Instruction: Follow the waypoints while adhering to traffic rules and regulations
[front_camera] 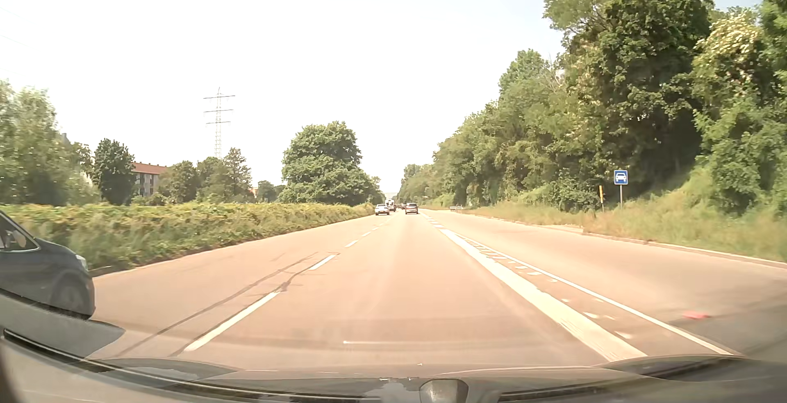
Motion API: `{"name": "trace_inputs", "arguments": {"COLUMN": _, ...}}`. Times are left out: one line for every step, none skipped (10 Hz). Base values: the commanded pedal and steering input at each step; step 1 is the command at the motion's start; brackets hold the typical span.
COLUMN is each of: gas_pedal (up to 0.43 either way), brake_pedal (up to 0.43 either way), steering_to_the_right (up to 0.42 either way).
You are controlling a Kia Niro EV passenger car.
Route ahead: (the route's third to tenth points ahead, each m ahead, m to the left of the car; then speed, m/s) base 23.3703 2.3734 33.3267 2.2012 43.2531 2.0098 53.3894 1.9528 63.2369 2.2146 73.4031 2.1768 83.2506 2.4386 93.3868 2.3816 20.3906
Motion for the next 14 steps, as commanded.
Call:
{"name": "trace_inputs", "arguments": {"gas_pedal": 0.169, "brake_pedal": 0.0, "steering_to_the_right": 0.0}}
{"name": "trace_inputs", "arguments": {"gas_pedal": 0.169, "brake_pedal": 0.0, "steering_to_the_right": 0.0}}
{"name": "trace_inputs", "arguments": {"gas_pedal": 0.169, "brake_pedal": 0.0, "steering_to_the_right": 0.0}}
{"name": "trace_inputs", "arguments": {"gas_pedal": 0.169, "brake_pedal": 0.0, "steering_to_the_right": 0.0}}
{"name": "trace_inputs", "arguments": {"gas_pedal": 0.169, "brake_pedal": 0.0, "steering_to_the_right": 0.0}}
{"name": "trace_inputs", "arguments": {"gas_pedal": 0.169, "brake_pedal": 0.0, "steering_to_the_right": 0.001}}
{"name": "trace_inputs", "arguments": {"gas_pedal": 0.169, "brake_pedal": 0.0, "steering_to_the_right": 0.001}}
{"name": "trace_inputs", "arguments": {"gas_pedal": 0.169, "brake_pedal": 0.0, "steering_to_the_right": 0.001}}
{"name": "trace_inputs", "arguments": {"gas_pedal": 0.169, "brake_pedal": 0.0, "steering_to_the_right": 0.001}}
{"name": "trace_inputs", "arguments": {"gas_pedal": 0.169, "brake_pedal": 0.0, "steering_to_the_right": 0.001}}
{"name": "trace_inputs", "arguments": {"gas_pedal": 0.169, "brake_pedal": 0.0, "steering_to_the_right": 0.001}}
{"name": "trace_inputs", "arguments": {"gas_pedal": 0.169, "brake_pedal": 0.0, "steering_to_the_right": 0.001}}
{"name": "trace_inputs", "arguments": {"gas_pedal": 0.169, "brake_pedal": 0.0, "steering_to_the_right": 0.001}}
{"name": "trace_inputs", "arguments": {"gas_pedal": 0.169, "brake_pedal": 0.0, "steering_to_the_right": 0.001}}
